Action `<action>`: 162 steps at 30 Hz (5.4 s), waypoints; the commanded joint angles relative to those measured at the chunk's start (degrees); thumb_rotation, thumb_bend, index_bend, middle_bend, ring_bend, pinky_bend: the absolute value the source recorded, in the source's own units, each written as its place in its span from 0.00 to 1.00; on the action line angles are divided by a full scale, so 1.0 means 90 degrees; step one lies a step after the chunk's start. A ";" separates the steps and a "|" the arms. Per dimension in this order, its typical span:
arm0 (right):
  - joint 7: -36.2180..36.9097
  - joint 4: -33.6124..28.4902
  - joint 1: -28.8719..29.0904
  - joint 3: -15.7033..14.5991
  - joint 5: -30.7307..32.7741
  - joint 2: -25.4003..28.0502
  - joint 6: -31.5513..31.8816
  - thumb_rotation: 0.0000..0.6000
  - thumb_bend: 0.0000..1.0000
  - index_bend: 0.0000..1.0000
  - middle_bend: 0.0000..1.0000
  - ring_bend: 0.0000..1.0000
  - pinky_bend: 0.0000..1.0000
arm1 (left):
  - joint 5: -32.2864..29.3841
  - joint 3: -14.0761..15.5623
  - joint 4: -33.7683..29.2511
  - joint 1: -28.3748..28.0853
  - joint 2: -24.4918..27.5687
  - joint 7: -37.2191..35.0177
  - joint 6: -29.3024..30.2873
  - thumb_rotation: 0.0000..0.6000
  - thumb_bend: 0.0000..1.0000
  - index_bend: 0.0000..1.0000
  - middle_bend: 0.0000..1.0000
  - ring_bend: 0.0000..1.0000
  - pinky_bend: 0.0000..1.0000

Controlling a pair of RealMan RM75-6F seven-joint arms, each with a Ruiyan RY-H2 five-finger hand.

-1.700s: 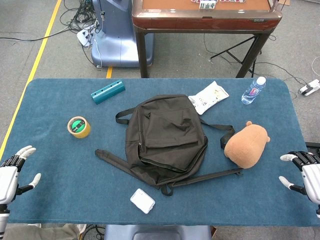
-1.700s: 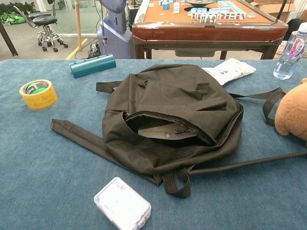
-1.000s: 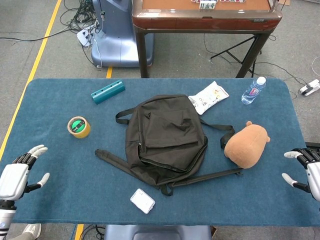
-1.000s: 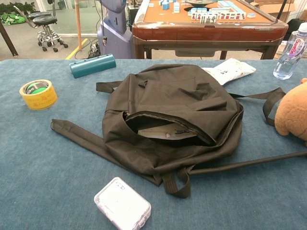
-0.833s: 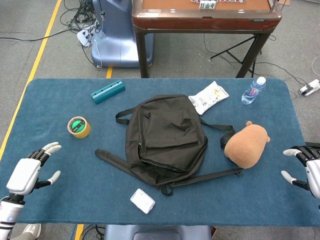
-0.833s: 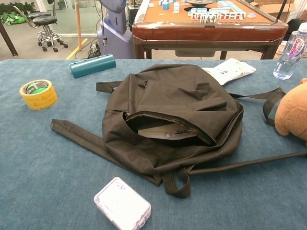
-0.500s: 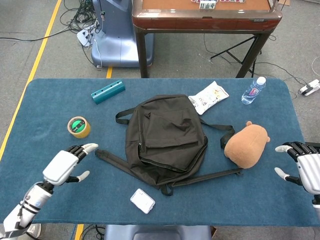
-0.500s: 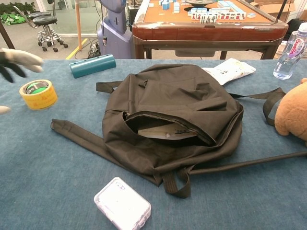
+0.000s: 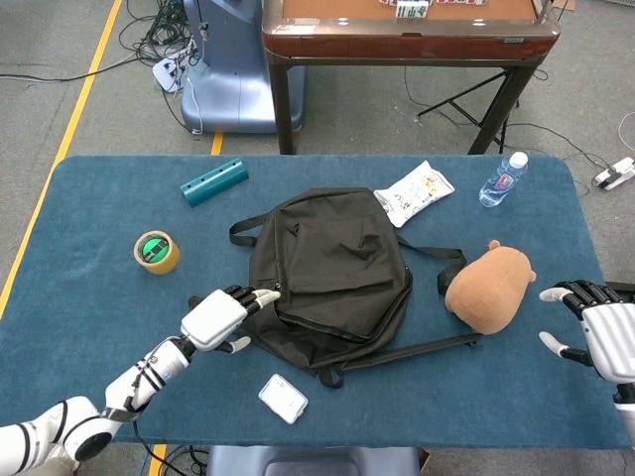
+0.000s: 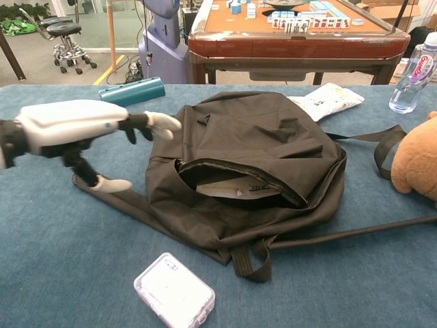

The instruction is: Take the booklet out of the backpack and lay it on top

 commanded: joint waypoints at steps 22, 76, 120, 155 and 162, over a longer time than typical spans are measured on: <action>0.0263 0.0161 -0.0022 -0.0043 -0.0005 -0.0001 0.0019 1.00 0.13 0.37 0.35 0.26 0.33 | -0.3458 -0.1158 0.0774 -0.1334 -0.2030 0.1166 -0.0309 1.00 0.32 0.38 0.28 0.32 0.24; 0.0214 0.3128 0.4295 0.0154 -0.0879 -0.4319 -0.3813 1.00 0.18 0.37 0.35 0.26 0.33 | -0.7430 -0.2481 0.0522 -0.1869 -0.1858 0.2514 0.1955 1.00 0.37 0.66 0.69 0.65 0.53; 0.0256 0.5795 0.4489 -0.0133 -0.0498 -0.6290 -0.2814 1.00 0.00 0.36 0.28 0.23 0.33 | -0.7537 -0.2364 0.0248 -0.1880 -0.1795 0.2333 0.2136 1.00 0.37 0.64 0.67 0.65 0.53; 0.0088 0.6259 0.4814 0.0021 -0.0219 -0.6504 -0.2733 1.00 0.28 0.36 0.33 0.23 0.33 | -0.7457 -0.2318 0.0212 -0.1897 -0.1770 0.2290 0.2167 1.00 0.37 0.63 0.66 0.65 0.53; 0.0204 0.6288 0.4836 0.0024 -0.0219 -0.6481 -0.2611 1.00 0.36 0.39 0.35 0.24 0.33 | -0.7480 -0.2316 0.0191 -0.1890 -0.1750 0.2288 0.2154 1.00 0.37 0.63 0.66 0.65 0.53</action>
